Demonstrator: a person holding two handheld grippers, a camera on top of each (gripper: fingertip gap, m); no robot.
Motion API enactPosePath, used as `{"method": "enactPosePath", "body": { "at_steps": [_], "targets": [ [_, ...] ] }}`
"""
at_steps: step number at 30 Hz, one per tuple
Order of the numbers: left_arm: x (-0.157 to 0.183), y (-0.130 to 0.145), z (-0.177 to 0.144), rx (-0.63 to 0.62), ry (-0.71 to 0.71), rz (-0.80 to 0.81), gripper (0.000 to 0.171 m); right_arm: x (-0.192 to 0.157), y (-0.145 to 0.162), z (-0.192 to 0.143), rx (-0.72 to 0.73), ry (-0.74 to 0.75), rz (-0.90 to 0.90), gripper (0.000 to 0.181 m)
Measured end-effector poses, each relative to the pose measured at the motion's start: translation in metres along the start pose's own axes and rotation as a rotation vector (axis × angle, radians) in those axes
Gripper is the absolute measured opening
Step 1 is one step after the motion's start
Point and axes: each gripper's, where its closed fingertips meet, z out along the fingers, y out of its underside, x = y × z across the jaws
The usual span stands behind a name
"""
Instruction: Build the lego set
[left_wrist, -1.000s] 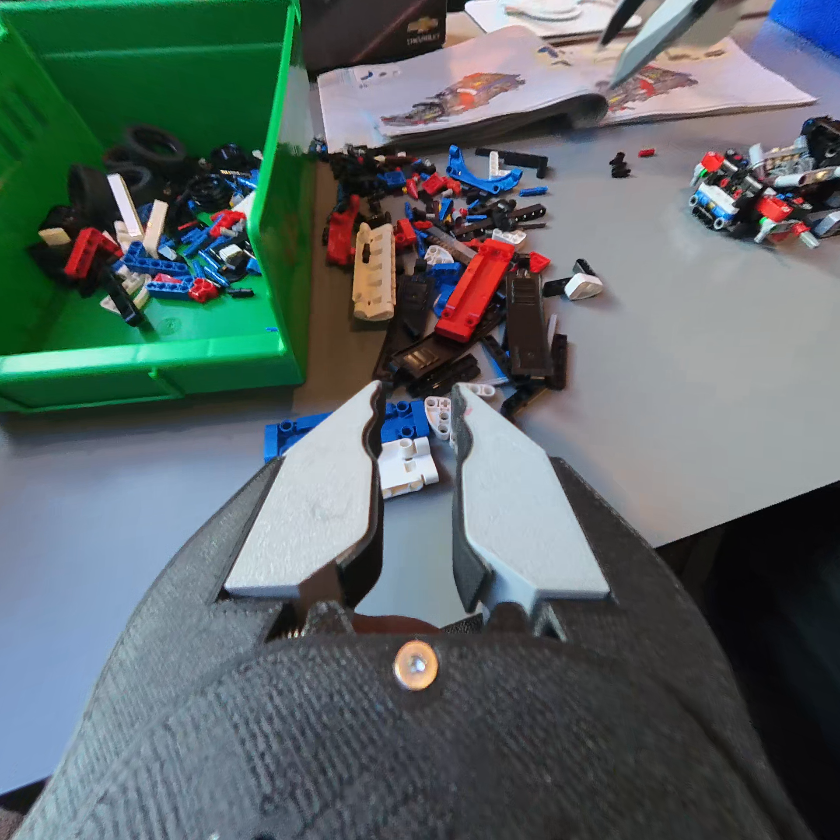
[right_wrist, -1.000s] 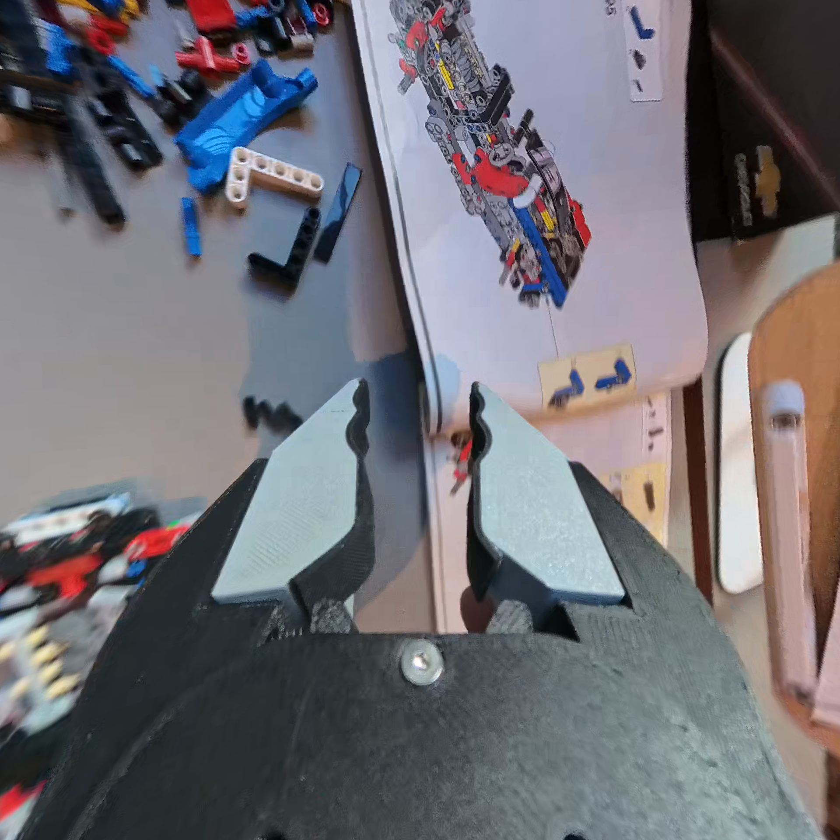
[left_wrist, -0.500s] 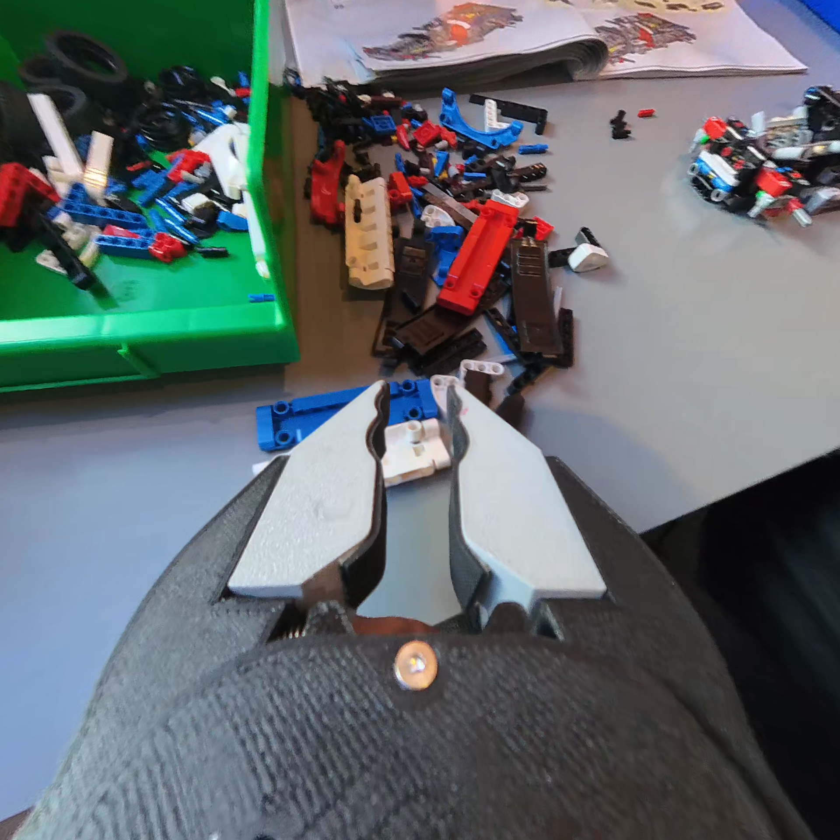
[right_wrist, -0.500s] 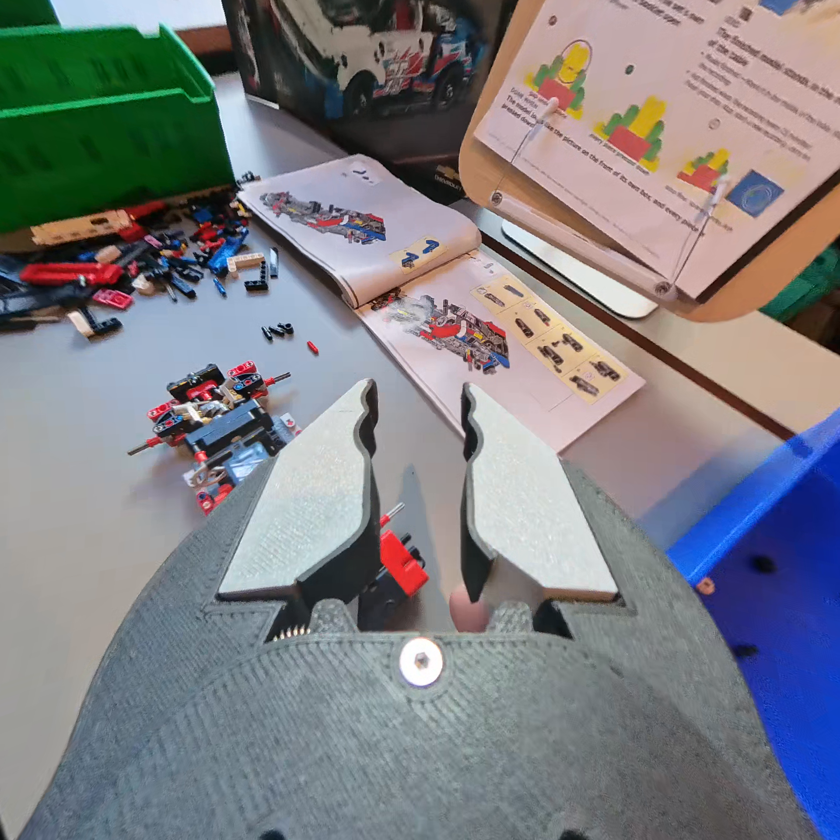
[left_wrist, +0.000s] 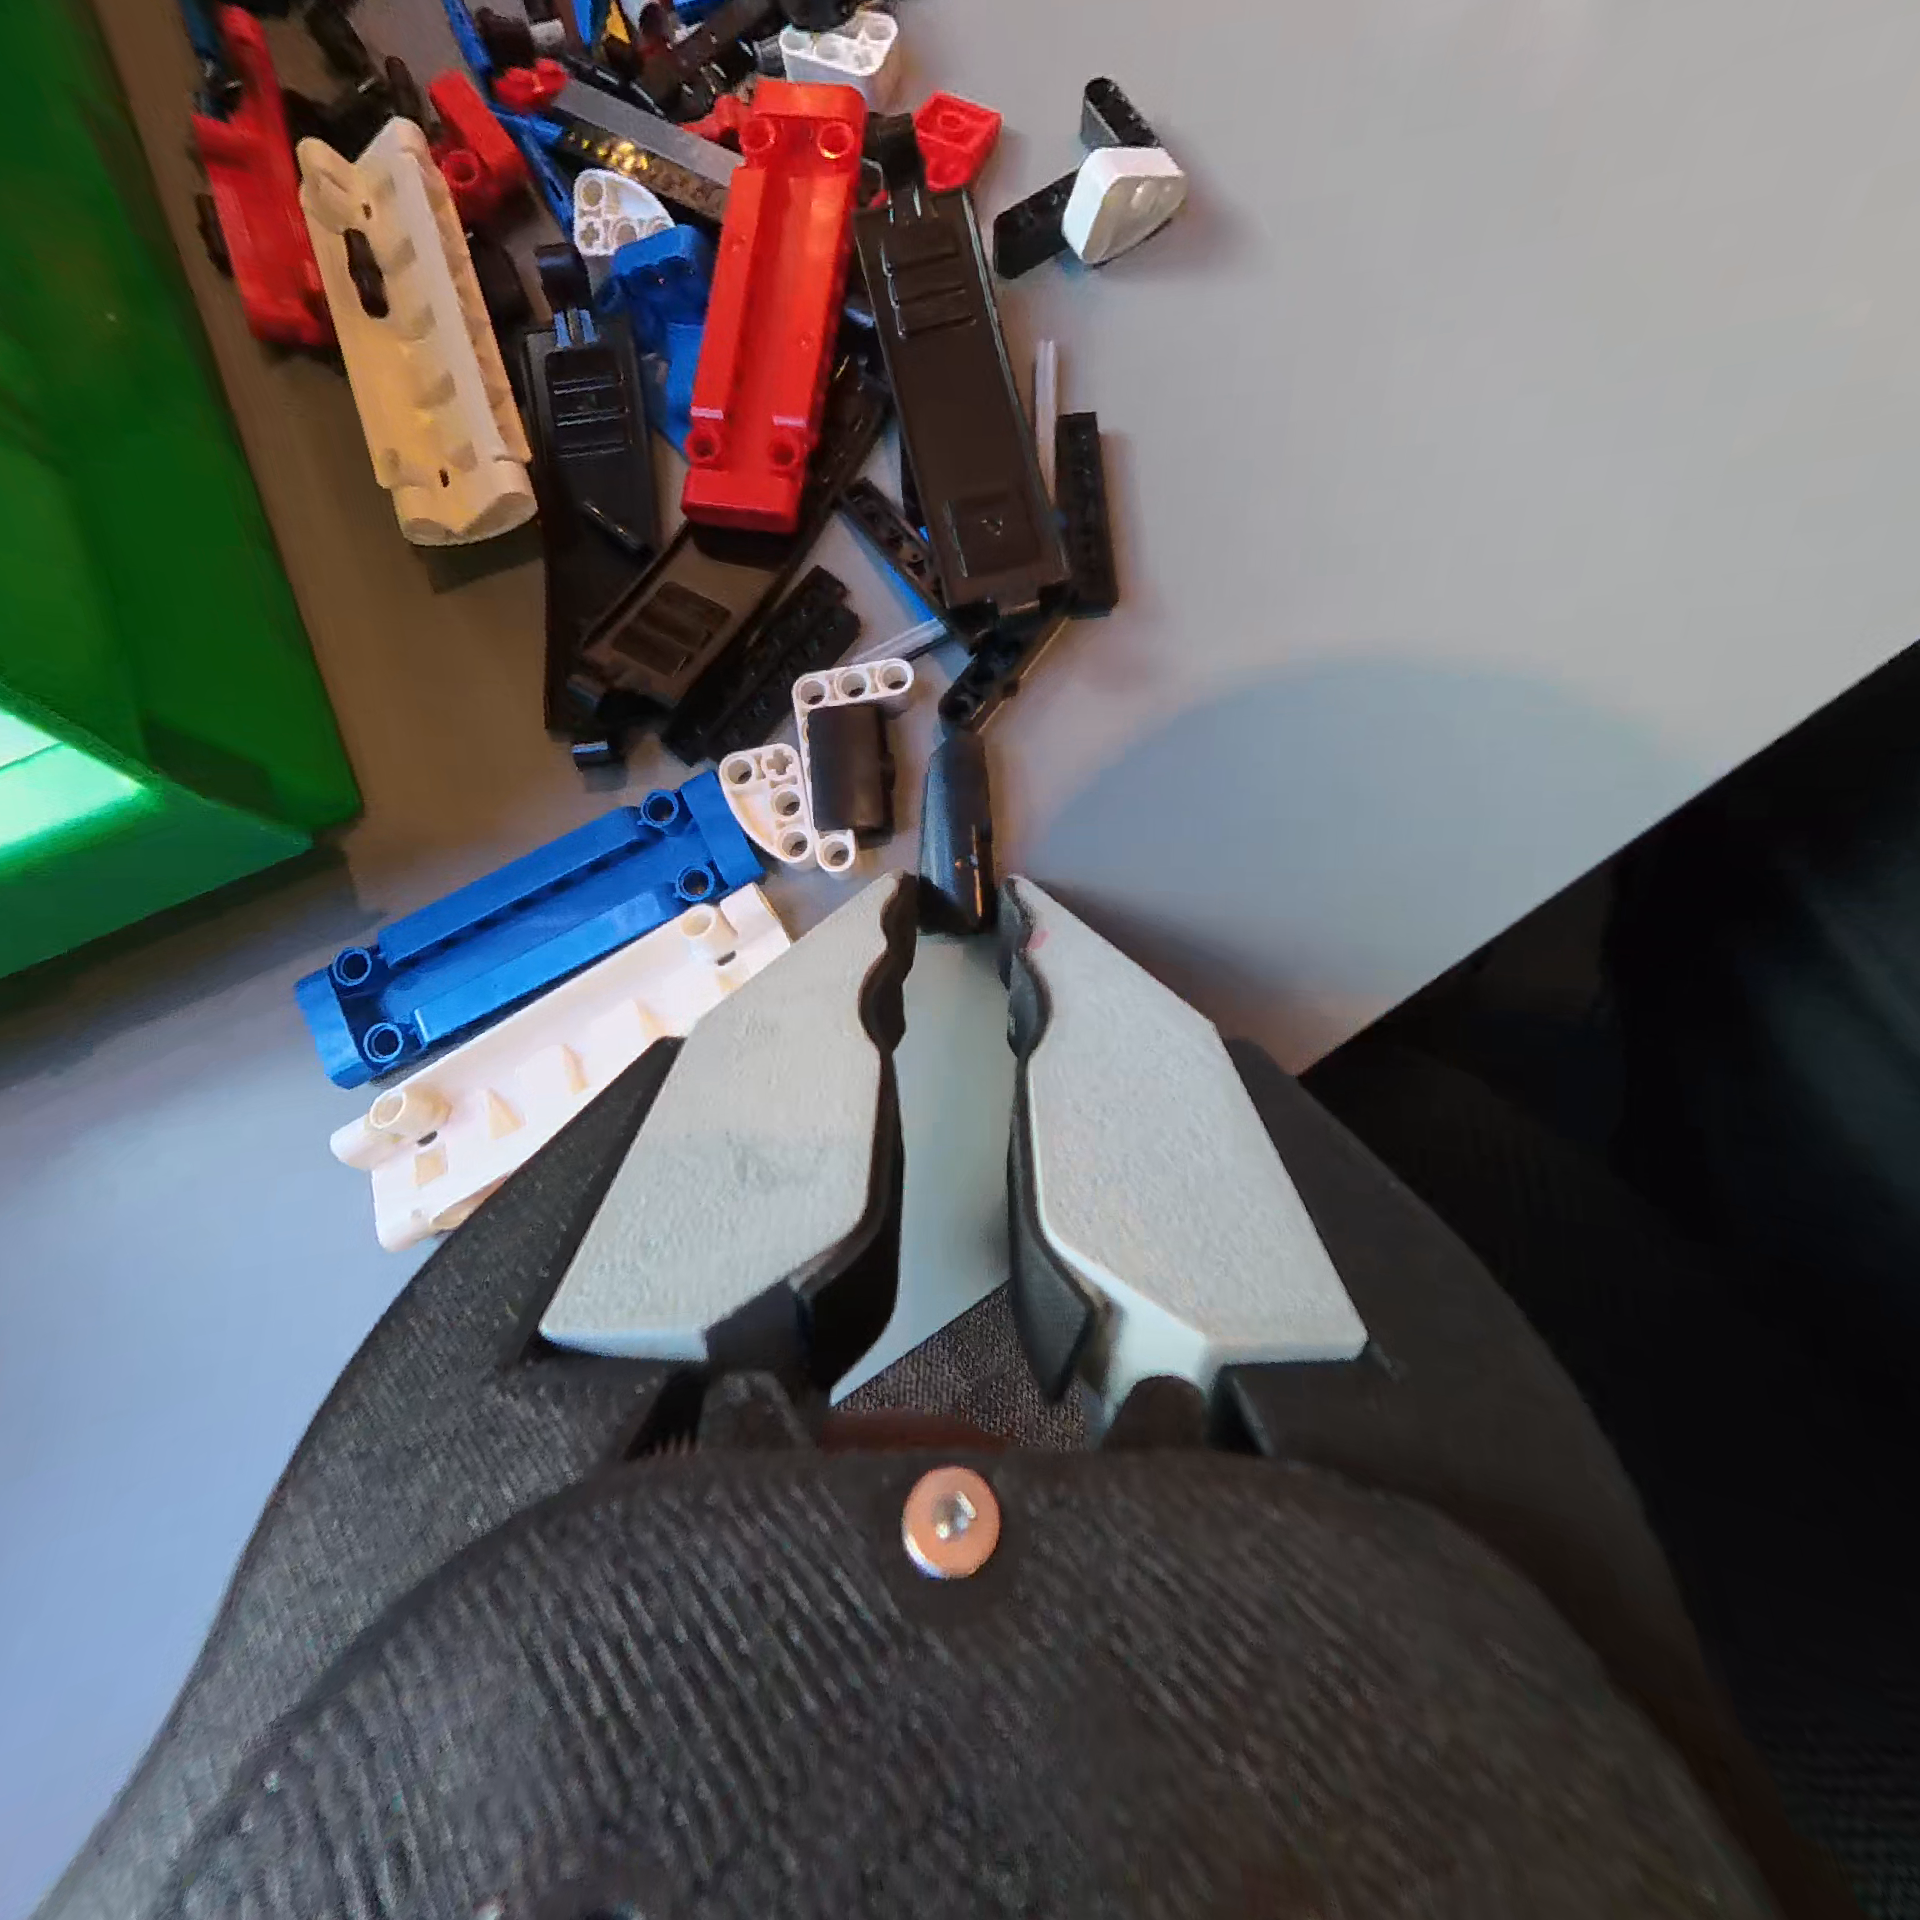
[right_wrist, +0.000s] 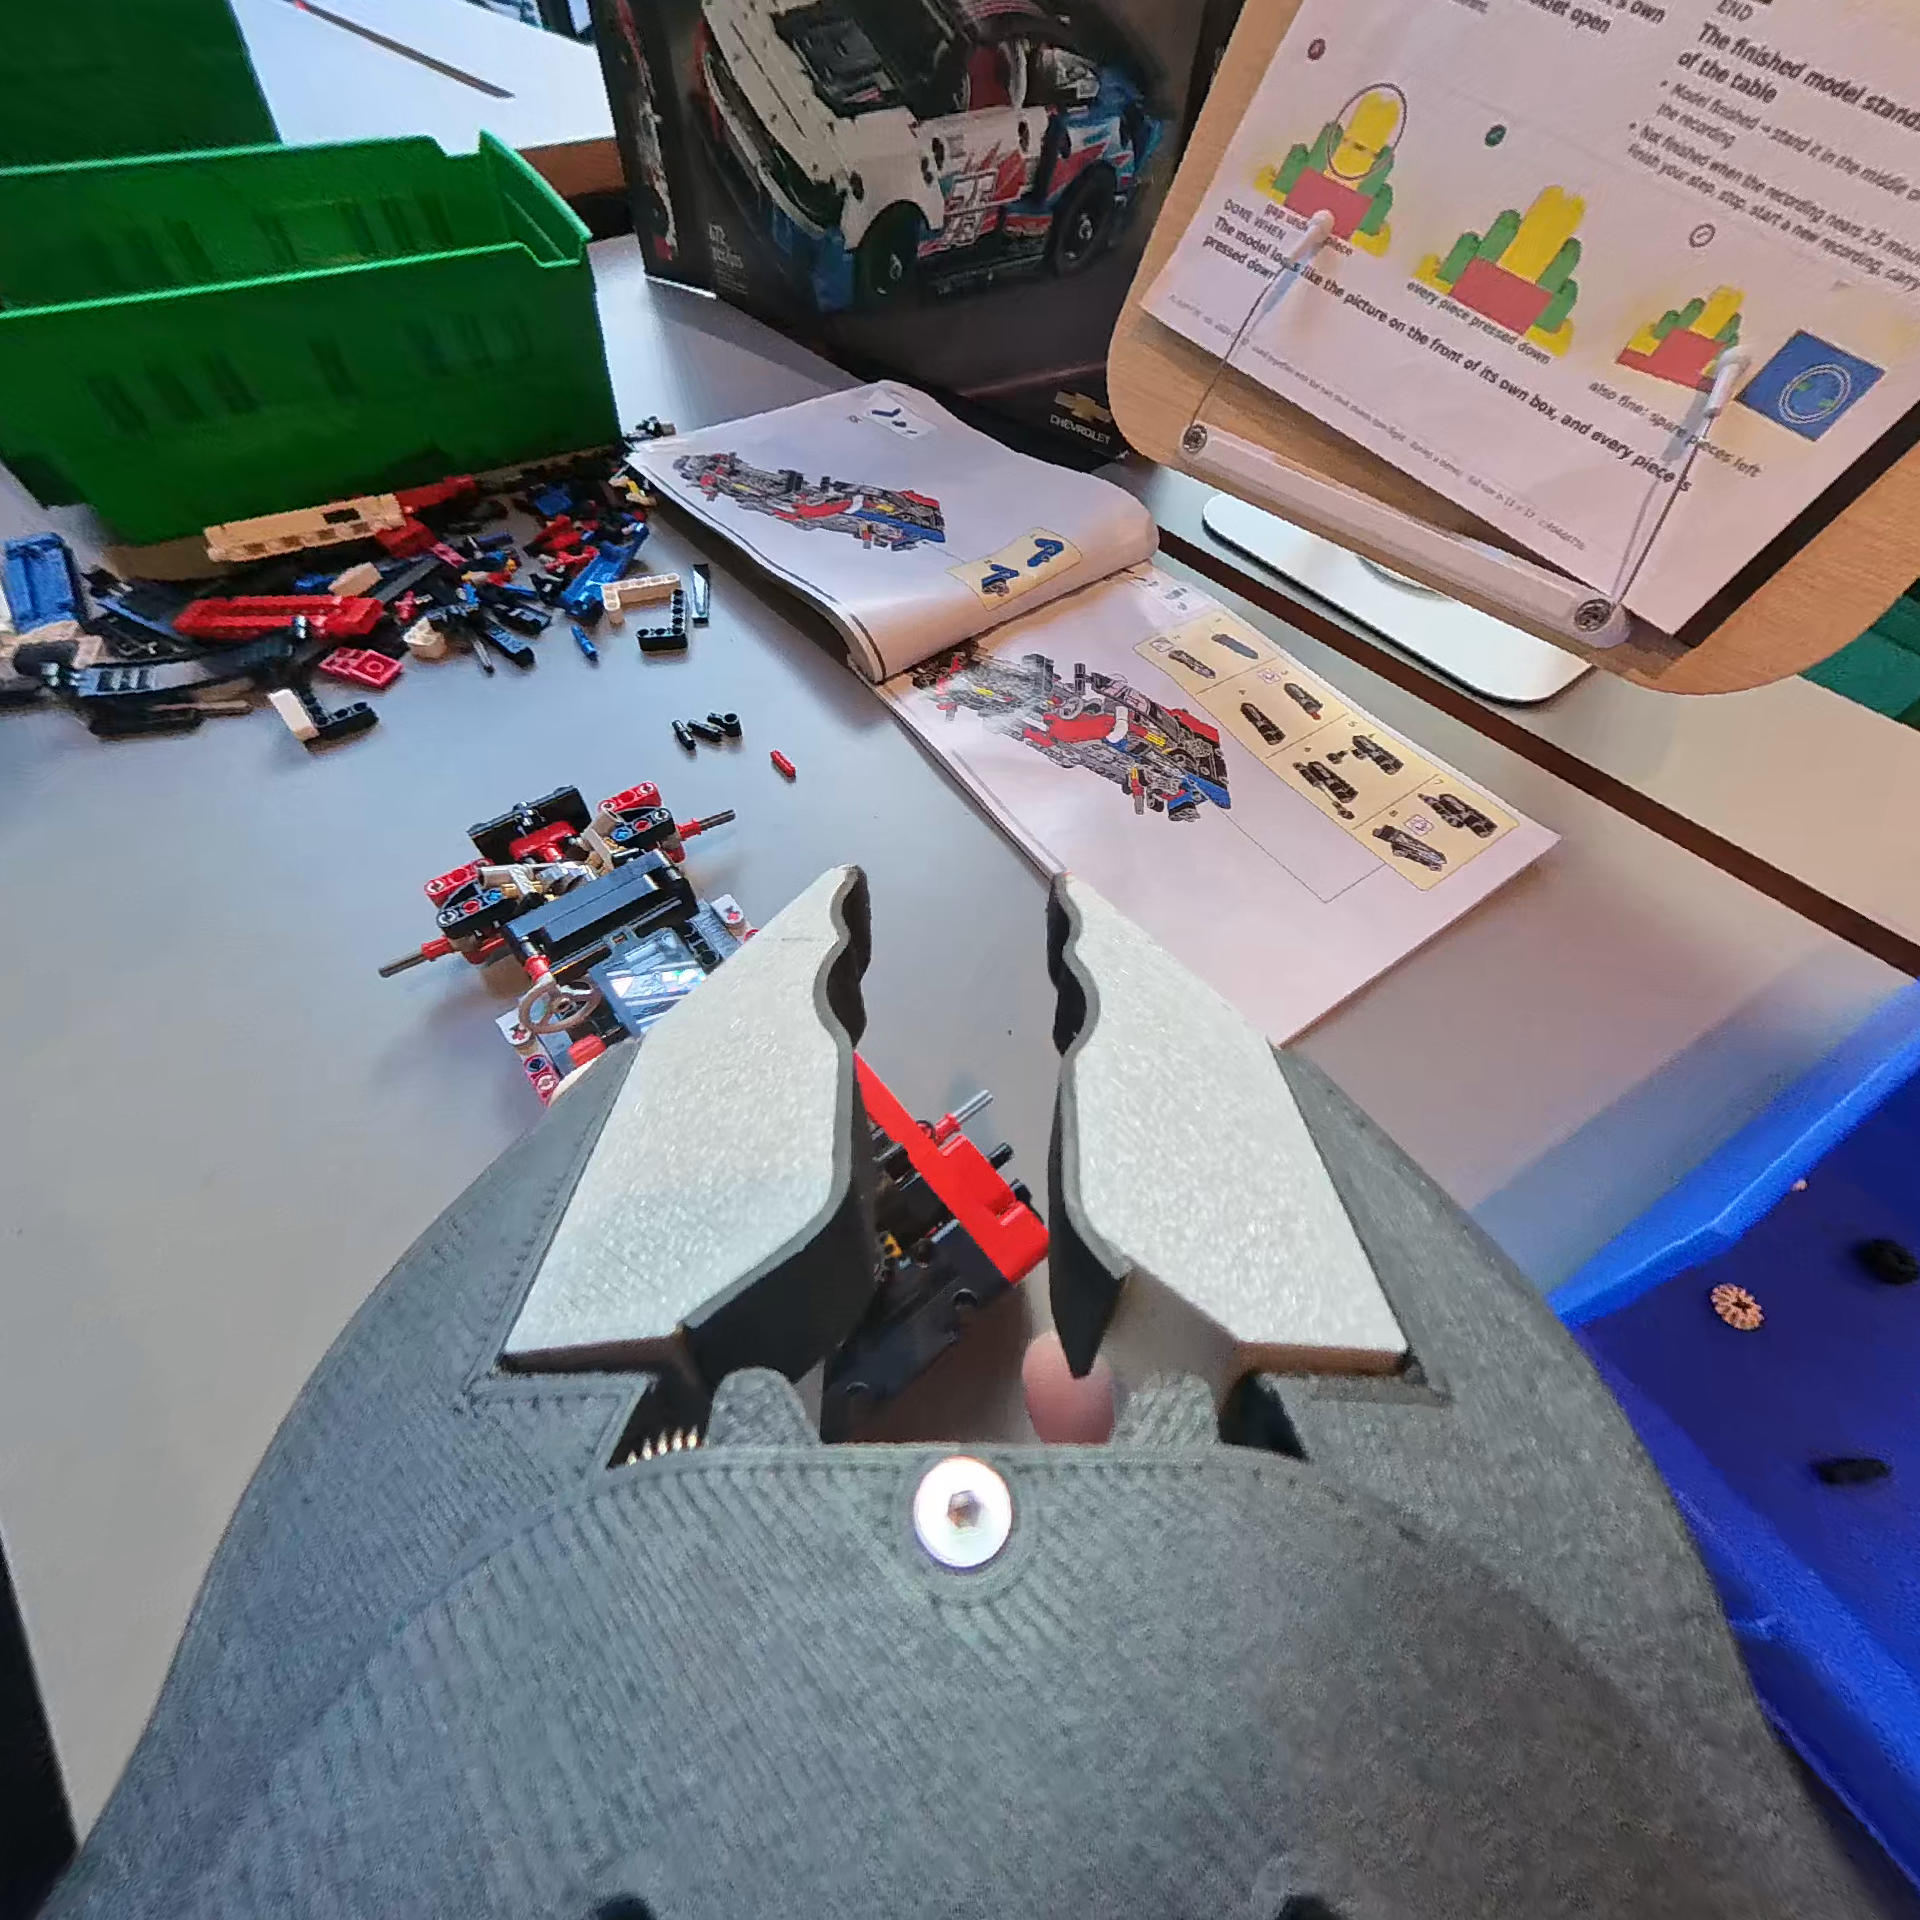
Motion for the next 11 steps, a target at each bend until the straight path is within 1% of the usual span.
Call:
{"method": "enactPosePath", "body": {
  "at_steps": [2,4,5,7,8,9,10,11],
  "targets": [
    [-0.001,0.0,0.0,0.004,0.002,-0.022,0.012,-0.002,0.002,-0.002,0.001,-0.008,-0.003,0.031],
    [-0.002,-0.001,0.0,0.02,0.022,-0.084,0.012,-0.005,0.004,-0.003,0.001,-0.018,-0.004,0.031],
    [-0.001,-0.003,0.0,0.042,0.053,-0.134,0.012,-0.007,0.005,-0.003,0.002,-0.025,-0.006,0.031],
    [0.002,-0.013,-0.004,0.125,0.136,-0.275,0.012,-0.013,0.007,-0.004,0.004,-0.046,-0.009,0.03],
    [0.005,-0.022,-0.009,0.18,0.201,-0.357,0.012,-0.017,0.007,-0.004,0.005,-0.058,-0.014,0.03],
    [0.011,-0.037,-0.017,0.267,0.3,-0.451,0.012,-0.021,0.007,-0.004,0.007,-0.07,-0.021,0.03],
    [0.016,-0.058,-0.031,0.394,0.437,-0.565,0.012,-0.025,0.007,-0.004,0.01,-0.082,-0.03,0.03],
    [0.02,-0.081,-0.05,0.536,0.609,-0.694,0.012,-0.029,0.006,-0.003,0.014,-0.094,-0.037,0.03]
  ]
}}
